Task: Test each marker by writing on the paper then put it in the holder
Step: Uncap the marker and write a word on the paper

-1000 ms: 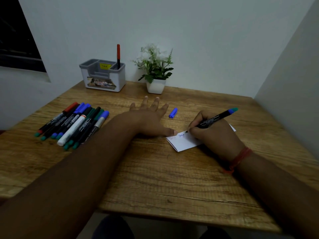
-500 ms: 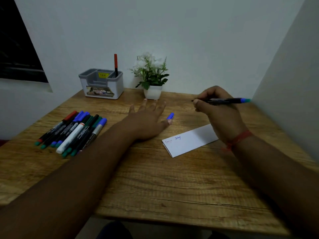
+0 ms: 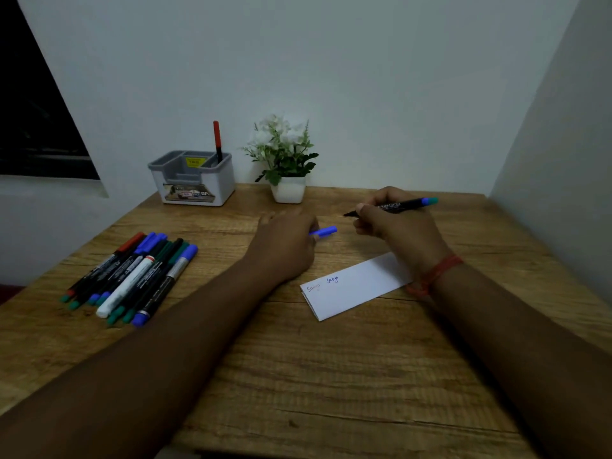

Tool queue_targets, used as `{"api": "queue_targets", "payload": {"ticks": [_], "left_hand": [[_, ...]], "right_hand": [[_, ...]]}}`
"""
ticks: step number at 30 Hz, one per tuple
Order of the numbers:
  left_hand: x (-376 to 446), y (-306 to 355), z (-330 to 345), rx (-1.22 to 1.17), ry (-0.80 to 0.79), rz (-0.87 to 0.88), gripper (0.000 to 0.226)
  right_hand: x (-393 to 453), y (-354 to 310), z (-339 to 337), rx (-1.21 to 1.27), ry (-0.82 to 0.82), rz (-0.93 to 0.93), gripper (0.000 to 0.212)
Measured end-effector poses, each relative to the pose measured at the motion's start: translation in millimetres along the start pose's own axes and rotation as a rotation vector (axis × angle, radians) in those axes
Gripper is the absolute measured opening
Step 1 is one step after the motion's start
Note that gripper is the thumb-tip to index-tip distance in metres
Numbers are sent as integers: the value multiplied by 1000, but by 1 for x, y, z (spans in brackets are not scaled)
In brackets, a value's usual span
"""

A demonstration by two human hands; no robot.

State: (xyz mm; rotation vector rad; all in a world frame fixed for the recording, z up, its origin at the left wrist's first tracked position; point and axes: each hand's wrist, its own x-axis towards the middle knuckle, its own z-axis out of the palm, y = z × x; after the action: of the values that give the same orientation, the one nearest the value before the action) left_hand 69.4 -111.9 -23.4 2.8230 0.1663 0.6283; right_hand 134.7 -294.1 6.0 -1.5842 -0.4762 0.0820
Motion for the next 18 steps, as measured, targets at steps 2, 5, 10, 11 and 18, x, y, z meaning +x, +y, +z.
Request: {"api": "queue_targets", "payload": {"ticks": [2, 5, 10, 11, 18], "left_hand": [[-2, -1, -2, -109, 35, -19, 9], [-6, -1, -7, -204, 49, -26, 11], [-10, -2, -12, -245, 59, -35, 15], [-10, -2, -13, -246, 57, -34, 15], [-13, 5, -15, -240, 55, 4, 14]], "right_hand": [[0, 1, -2, 48, -13, 32, 12], [0, 2, -5, 125, -43, 53, 11], [-4, -2, -4, 169, -71, 21, 14], [-5, -2, -3, 164, -77, 21, 14], [-6, 2, 1, 128, -121, 36, 13]]}}
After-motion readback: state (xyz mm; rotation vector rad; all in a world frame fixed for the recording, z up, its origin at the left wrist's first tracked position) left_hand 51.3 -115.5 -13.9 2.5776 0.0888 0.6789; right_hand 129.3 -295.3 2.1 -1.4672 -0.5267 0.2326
